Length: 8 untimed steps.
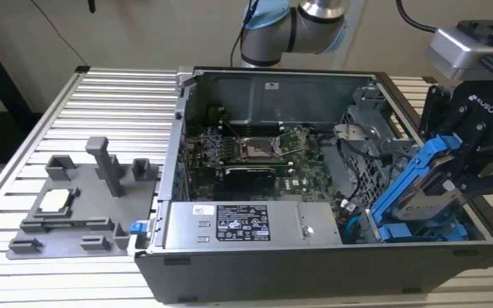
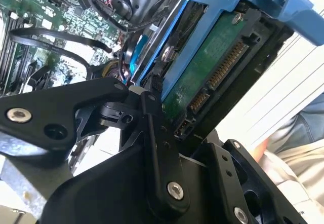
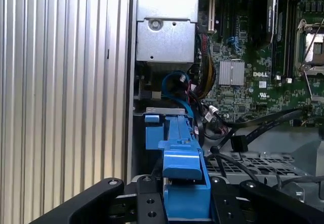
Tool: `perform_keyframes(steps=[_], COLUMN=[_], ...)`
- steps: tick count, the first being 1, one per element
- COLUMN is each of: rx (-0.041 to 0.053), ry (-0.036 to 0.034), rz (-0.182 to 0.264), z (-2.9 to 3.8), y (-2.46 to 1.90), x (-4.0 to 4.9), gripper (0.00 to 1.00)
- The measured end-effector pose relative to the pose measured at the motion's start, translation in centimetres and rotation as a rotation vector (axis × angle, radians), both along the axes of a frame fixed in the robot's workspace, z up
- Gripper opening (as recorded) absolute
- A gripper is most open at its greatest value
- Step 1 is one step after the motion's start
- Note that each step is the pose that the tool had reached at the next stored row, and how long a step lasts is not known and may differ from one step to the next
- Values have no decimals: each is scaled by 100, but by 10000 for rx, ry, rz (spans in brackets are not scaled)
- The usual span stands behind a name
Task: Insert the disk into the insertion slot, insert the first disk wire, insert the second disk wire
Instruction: 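Insert the disk into the insertion slot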
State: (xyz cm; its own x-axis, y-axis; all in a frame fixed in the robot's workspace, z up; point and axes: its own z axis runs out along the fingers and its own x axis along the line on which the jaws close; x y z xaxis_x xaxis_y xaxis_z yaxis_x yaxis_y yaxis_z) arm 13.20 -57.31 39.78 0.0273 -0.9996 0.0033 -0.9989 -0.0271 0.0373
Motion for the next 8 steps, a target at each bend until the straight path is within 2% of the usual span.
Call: perform_keyframes(steps=[2,8], rx=[-5,1], ry=[0,-15], rz=[8,57], z=[-34,-148], y=[7,65], x=[2,6], gripper=[33,33])
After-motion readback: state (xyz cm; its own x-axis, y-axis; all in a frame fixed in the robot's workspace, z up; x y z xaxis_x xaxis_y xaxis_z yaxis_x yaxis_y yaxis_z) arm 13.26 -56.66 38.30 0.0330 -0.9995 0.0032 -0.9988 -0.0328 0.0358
